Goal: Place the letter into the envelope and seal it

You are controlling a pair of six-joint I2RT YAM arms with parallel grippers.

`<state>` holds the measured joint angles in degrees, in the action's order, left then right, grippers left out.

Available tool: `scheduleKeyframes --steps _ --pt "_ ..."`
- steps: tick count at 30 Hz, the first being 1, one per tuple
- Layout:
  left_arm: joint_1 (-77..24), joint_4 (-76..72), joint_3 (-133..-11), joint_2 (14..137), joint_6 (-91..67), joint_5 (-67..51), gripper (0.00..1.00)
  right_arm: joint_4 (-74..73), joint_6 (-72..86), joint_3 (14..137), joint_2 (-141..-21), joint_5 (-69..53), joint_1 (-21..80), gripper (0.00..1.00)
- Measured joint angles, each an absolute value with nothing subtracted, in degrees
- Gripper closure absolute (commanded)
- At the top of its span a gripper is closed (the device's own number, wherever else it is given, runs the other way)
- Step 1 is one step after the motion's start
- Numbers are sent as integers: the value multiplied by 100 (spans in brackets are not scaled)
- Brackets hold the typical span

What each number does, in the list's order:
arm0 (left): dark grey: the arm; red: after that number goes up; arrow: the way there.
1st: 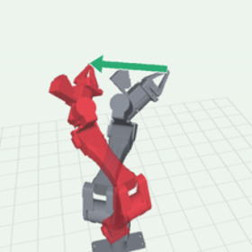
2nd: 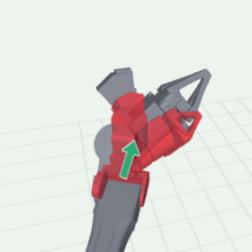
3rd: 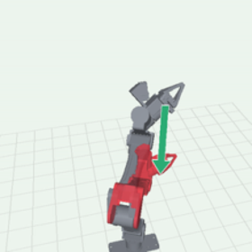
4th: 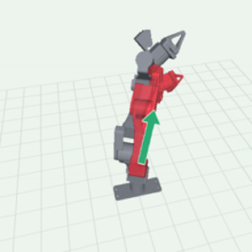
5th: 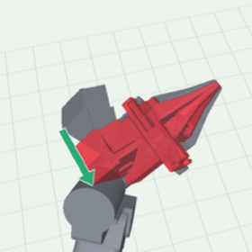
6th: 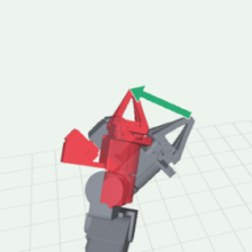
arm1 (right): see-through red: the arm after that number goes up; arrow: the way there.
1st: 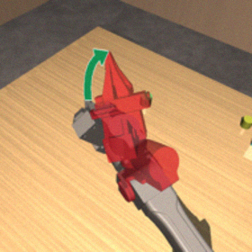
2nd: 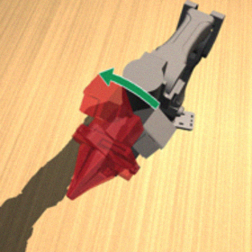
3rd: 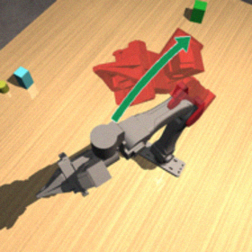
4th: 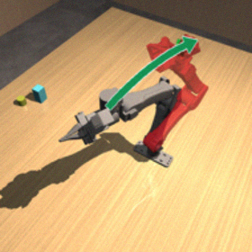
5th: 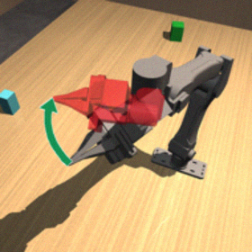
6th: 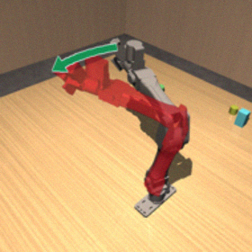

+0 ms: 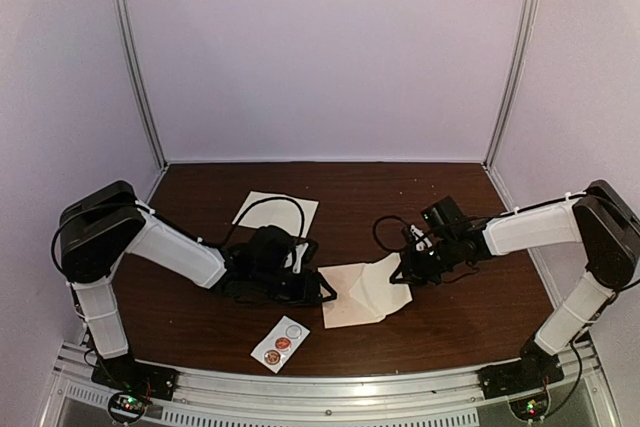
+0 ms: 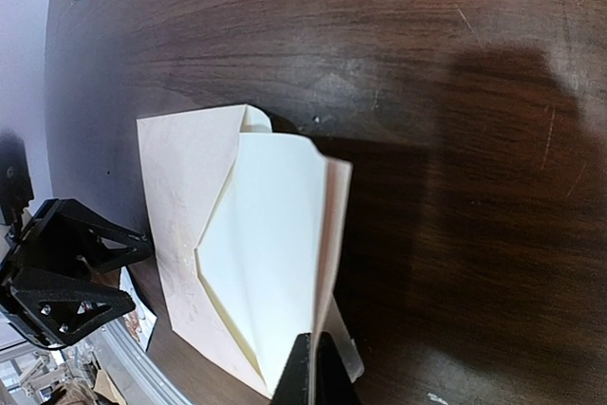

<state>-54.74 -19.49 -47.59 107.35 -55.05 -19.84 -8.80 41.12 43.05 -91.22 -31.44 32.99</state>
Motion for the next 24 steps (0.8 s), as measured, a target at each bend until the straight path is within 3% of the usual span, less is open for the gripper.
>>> scheduleKeyframes --steps 24 --pt "-5476 -1964 -4823 10801 -5500 -2078 53 -449 4357 4368 -9428 -3291 3601 100"
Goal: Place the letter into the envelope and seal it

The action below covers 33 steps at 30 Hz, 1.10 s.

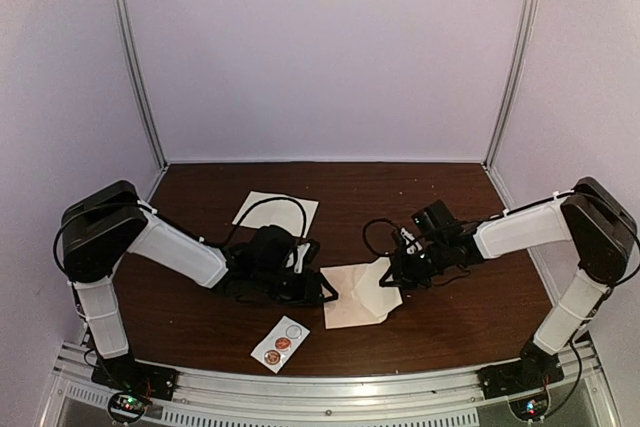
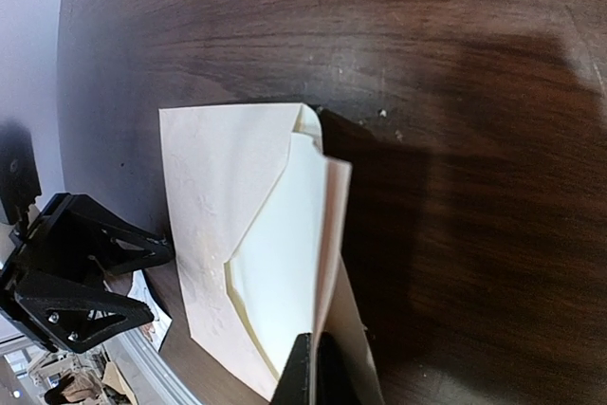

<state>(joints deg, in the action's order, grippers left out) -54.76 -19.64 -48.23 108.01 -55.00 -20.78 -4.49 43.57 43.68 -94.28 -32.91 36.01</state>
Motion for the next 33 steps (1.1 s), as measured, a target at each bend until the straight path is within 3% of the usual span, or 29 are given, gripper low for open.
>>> scheduleKeyframes --steps 33 --pt "-5529 -2224 -4908 10995 -5555 -2233 57 458 4952 4473 -9926 -3424 4069 100"
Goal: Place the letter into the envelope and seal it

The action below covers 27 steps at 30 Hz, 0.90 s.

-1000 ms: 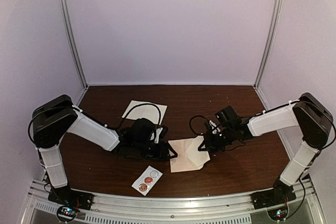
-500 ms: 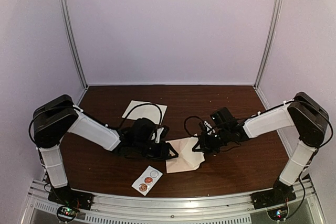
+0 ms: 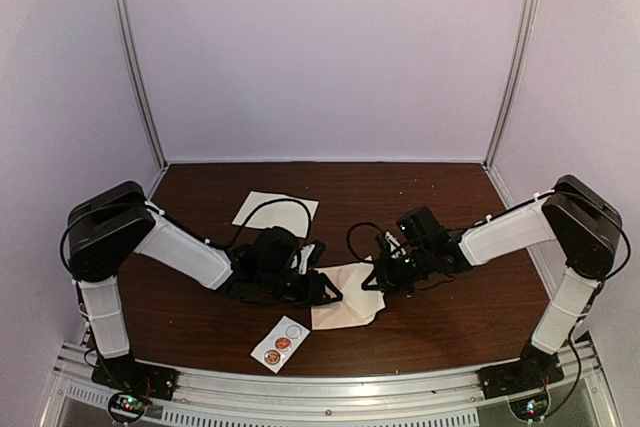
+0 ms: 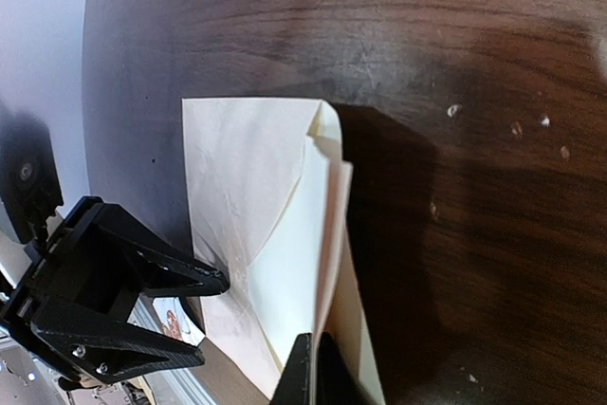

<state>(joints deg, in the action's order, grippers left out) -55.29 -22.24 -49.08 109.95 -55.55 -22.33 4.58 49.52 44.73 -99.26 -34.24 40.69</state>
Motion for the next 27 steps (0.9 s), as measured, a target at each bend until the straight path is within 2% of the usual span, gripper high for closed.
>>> scheduleKeyframes --steps 12,22,27 --pt "-5551 -2314 -4882 11026 -5583 -2231 58 607 5043 4488 -10053 -3417 4213 100" --pt "-5537 -1483 -5050 10145 -5157 -1573 53 217 4772 4713 -9996 -3216 4213 74" --pt "-5476 -1387 -5035 9931 -5063 -1404 53 1 4637 4764 -9889 -3159 4213 72"
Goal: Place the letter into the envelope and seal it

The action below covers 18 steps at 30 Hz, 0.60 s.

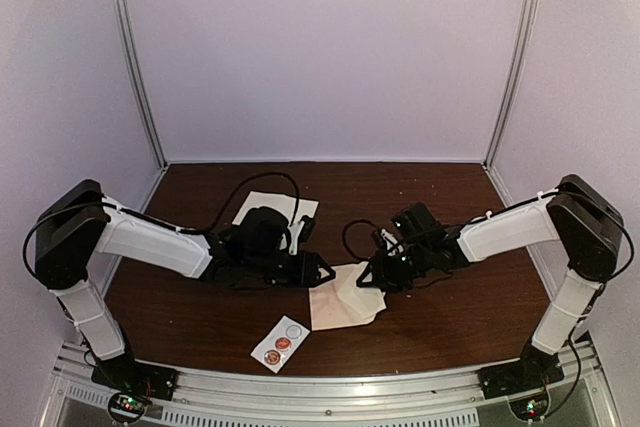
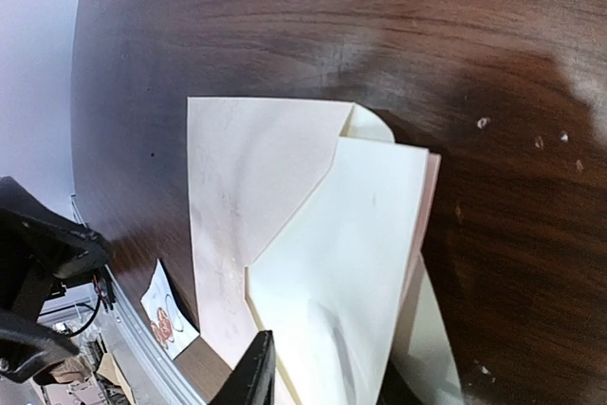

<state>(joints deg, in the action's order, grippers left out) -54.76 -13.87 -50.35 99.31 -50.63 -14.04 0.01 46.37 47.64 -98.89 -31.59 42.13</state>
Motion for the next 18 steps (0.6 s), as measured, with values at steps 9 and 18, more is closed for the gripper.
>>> scheduleKeyframes --steps 9,18 --pt "-5433 -1256 -4580 9985 -5107 -1389 58 -296 4508 4764 -9762 -3109 4202 88" --pt "-5433 -1365 -4552 10254 -5205 -1452 63 -377 4486 4764 -9762 -3094 4198 100"
